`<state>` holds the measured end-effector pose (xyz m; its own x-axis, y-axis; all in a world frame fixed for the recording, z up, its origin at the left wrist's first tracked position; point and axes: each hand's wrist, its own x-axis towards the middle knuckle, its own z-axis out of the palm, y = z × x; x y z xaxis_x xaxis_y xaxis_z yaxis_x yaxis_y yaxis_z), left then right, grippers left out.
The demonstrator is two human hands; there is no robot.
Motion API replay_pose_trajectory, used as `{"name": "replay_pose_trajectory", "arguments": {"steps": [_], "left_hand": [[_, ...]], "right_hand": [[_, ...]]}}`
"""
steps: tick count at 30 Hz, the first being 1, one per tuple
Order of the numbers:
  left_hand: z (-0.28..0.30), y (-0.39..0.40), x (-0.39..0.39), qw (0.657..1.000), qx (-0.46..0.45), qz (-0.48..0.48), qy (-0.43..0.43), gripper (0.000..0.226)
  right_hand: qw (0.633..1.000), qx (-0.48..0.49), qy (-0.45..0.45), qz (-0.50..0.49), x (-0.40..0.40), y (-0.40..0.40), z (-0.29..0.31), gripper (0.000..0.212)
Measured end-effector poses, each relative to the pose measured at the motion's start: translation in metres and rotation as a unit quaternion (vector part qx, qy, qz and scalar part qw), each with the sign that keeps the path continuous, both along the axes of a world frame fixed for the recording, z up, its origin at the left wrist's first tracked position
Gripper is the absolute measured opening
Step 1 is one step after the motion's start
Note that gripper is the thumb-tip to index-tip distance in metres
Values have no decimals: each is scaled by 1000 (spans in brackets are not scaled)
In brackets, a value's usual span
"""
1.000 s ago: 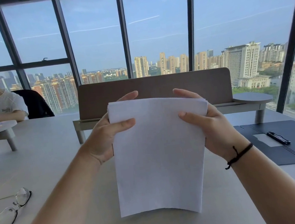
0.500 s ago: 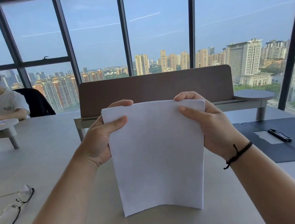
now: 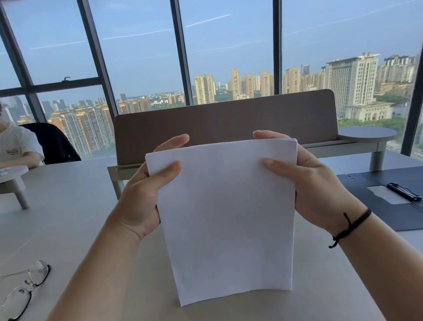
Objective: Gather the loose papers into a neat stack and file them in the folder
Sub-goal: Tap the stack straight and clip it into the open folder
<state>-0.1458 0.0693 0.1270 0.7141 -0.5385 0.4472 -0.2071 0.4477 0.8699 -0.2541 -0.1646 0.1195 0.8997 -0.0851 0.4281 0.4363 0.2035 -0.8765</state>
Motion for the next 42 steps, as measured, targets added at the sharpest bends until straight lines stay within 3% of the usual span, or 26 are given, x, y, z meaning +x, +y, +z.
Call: {"name": "replay_pose_trajectory", "arguments": {"steps": [5,11,15,19,26,28,32,35,38,40,42], "left_hand": [[-2,-9,-1,998,10,53,-23,27],[-13,-8,1,994,26,98,-40,30],[-51,-6,0,993,85,88,7,19],[-81,-10,2,986,109,123,39,22],[-57,-17,21,980,104,156,-64,19],[-76,-19,28,979,139,144,-44,25],[-153,-20,29,970,211,120,27,64],[-175,-19,33,965,235,117,3,45],[-178,-16,40,961,254,109,0,40],[-179,-16,38,961,257,104,2,47],[-180,-16,37,966,236,100,47,73]], "right_hand": [[999,-22,-10,-28,0,2,-6,38],[995,-23,52,-81,-1,5,-38,17],[994,-15,75,-79,-1,7,-57,20],[988,-27,90,-121,4,11,-71,11],[981,-56,35,-183,19,-2,-49,6],[980,-60,68,-177,24,-8,-69,3],[969,-65,168,-166,24,-10,-140,9],[966,-78,191,-155,26,-10,-160,16],[964,-63,208,-156,29,-11,-162,15],[960,-64,208,-175,30,-11,-164,17],[960,-47,201,-187,29,-11,-166,15]]}}
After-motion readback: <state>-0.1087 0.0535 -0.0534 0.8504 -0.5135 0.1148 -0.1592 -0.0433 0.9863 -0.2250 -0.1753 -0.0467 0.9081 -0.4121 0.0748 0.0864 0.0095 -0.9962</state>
